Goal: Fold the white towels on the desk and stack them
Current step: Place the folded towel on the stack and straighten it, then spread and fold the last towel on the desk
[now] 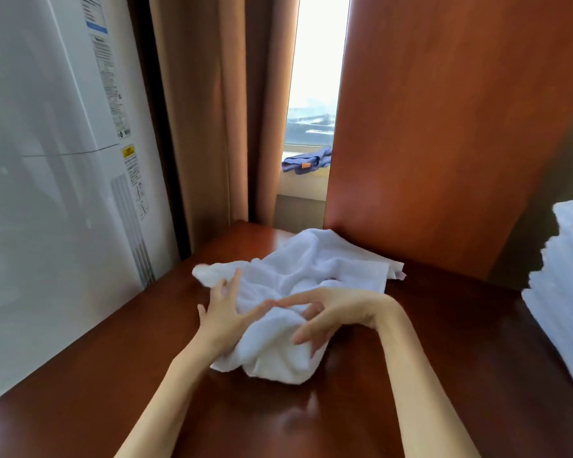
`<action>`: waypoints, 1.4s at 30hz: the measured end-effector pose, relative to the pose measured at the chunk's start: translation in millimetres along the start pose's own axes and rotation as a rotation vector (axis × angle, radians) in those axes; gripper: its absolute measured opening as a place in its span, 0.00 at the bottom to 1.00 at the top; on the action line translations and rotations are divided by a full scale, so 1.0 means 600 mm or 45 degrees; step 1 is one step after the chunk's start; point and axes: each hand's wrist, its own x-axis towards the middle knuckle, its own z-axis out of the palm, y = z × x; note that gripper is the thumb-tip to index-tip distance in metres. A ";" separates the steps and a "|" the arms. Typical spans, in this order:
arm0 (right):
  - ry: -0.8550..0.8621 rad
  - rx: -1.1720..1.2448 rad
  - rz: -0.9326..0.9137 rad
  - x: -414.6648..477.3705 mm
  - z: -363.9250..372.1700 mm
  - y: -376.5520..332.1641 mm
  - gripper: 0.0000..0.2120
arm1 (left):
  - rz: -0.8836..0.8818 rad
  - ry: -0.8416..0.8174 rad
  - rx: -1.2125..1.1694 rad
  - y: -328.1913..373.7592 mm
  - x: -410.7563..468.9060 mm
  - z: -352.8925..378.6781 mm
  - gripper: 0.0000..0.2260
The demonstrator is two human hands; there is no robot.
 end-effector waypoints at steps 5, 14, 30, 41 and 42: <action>0.781 -0.270 0.026 -0.024 -0.038 0.021 0.33 | 0.225 -0.011 -0.286 0.014 -0.016 -0.006 0.49; 1.036 -0.255 0.083 0.016 -0.039 0.097 0.15 | 0.191 0.484 0.152 -0.019 -0.015 -0.081 0.29; 0.934 0.559 -0.152 -0.103 -0.093 0.096 0.28 | 0.236 0.166 1.006 0.040 -0.031 -0.009 0.13; 0.862 0.394 -0.629 -0.138 -0.086 0.070 0.09 | 0.569 0.091 0.148 0.033 -0.036 -0.045 0.51; 0.619 0.379 -0.635 -0.152 -0.080 0.065 0.09 | 0.669 0.192 0.112 0.037 -0.029 -0.048 0.55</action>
